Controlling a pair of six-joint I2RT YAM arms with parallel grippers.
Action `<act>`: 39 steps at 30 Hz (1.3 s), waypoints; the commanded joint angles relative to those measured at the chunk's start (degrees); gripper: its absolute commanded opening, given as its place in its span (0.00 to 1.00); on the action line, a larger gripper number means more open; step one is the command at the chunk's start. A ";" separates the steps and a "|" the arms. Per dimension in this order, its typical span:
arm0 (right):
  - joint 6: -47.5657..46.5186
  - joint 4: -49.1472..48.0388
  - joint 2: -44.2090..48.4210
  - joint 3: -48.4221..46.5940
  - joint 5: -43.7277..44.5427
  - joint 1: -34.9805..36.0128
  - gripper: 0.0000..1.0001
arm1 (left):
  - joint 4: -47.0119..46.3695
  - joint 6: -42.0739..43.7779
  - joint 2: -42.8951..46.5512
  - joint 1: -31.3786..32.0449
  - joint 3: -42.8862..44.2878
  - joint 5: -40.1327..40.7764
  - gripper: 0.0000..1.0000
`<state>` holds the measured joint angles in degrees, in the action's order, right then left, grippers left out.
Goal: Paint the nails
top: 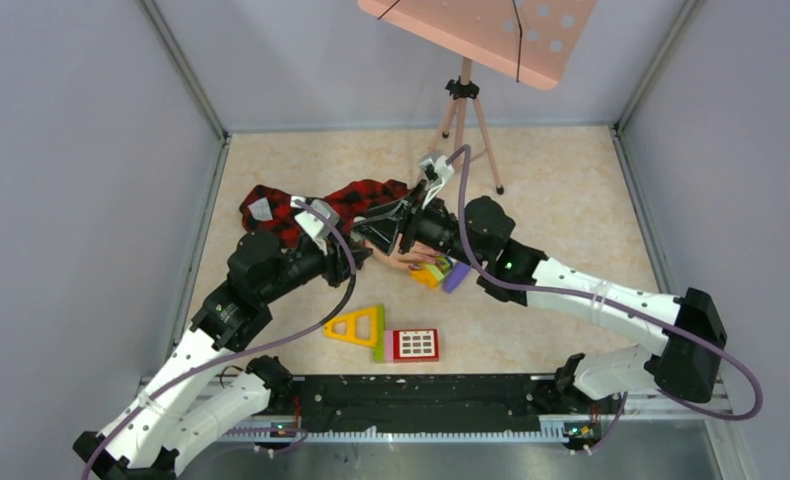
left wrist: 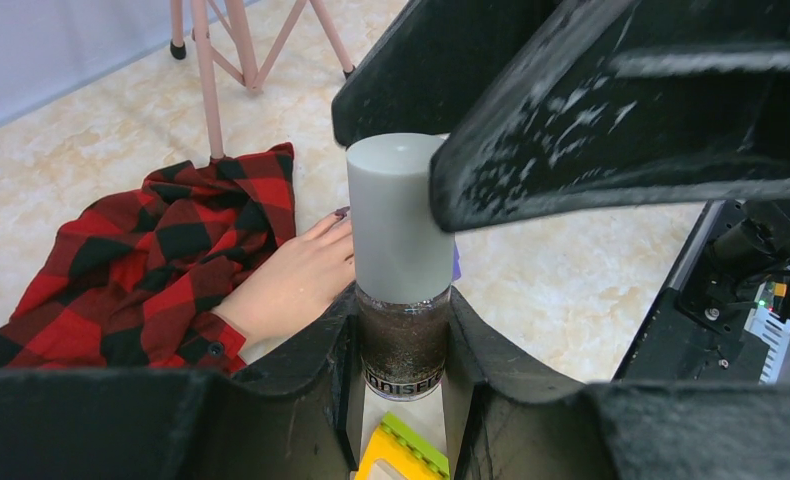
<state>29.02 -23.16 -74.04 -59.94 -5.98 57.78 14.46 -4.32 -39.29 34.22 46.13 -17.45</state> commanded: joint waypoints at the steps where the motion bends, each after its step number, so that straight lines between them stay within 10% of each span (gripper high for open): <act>1: -0.56 0.97 -1.50 -3.52 0.30 1.17 0.49 | -1.90 0.33 -0.33 -0.05 0.98 0.23 0.00; 6: -0.56 1.37 -3.43 -5.12 -0.38 1.70 0.45 | -1.81 0.26 -0.65 -0.03 1.01 -0.02 0.00; 13: -0.95 2.25 -3.84 -5.03 0.37 1.68 0.00 | -1.97 0.27 -0.50 -0.11 1.11 -2.15 0.00; 39: -8.50 -10.41 7.43 5.07 -38.18 -1.63 0.00 | -11.63 -8.09 -2.14 -1.22 0.48 -36.86 0.00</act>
<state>20.93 -29.43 -69.06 -55.46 -35.59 56.25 8.08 -10.90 -40.21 33.10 46.13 -50.33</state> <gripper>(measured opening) 0.222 0.338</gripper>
